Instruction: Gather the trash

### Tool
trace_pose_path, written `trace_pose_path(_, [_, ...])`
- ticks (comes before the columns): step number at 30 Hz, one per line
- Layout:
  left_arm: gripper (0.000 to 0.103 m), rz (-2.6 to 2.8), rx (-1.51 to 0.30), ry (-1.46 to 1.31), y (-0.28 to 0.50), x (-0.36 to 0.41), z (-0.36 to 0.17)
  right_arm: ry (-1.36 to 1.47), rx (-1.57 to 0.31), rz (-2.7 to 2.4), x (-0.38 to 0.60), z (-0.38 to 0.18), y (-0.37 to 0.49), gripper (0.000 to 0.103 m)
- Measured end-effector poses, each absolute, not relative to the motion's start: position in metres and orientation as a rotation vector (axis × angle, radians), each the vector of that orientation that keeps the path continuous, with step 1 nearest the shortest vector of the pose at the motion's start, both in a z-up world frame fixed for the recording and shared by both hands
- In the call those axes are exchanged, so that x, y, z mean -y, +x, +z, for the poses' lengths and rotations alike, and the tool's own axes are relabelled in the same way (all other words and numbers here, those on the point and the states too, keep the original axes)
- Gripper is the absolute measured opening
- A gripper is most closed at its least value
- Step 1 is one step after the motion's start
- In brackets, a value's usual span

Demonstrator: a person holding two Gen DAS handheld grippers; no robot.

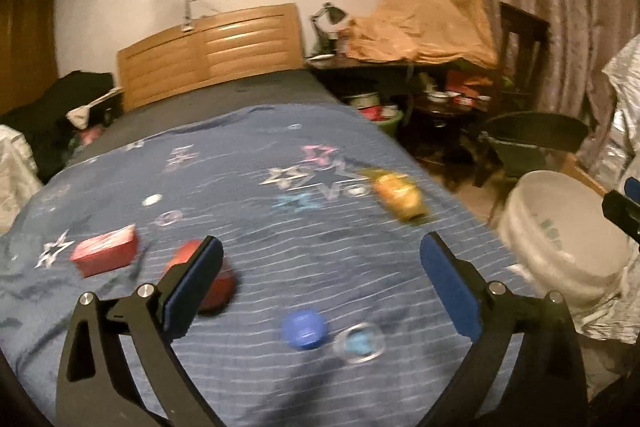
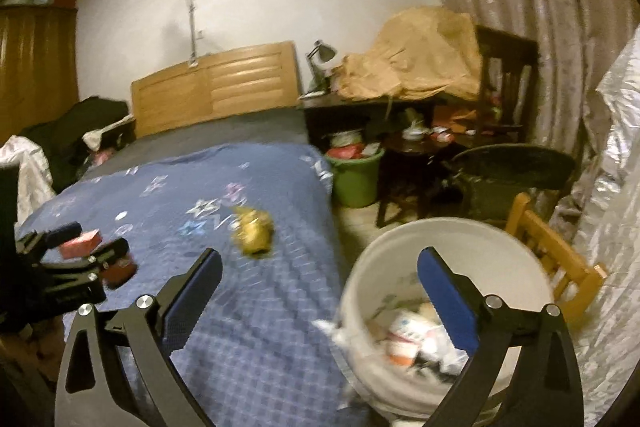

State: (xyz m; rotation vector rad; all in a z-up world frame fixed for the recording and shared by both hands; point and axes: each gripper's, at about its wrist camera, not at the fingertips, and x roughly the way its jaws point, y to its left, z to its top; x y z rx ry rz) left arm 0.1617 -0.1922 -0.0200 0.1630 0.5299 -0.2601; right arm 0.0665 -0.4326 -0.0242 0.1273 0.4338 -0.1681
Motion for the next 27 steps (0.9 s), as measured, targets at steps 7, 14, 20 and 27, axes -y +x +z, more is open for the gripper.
trace_pose_path(7, [0.096, -0.128, -0.539, 0.134, 0.158, 0.127, -0.021, 0.14, -0.487, -0.058, 0.36, -0.041, 0.094, 0.098])
trace_pose_path(14, [0.096, -0.293, -0.5, 0.101, 0.135, 0.141, -0.013, 0.2, -0.405, -0.152, 0.361, -0.028, 0.041, 0.098])
trace_pose_path(20, [0.097, -0.617, -0.461, 0.171, 0.091, 0.218, -0.012, 0.172, -0.328, -0.402, 0.414, -0.002, -0.059, 0.098])
trace_pose_path(27, [0.097, -0.853, -0.393, 0.203, 0.043, 0.306, -0.001, 0.128, -0.28, -0.599, 0.459, 0.016, -0.139, 0.098])
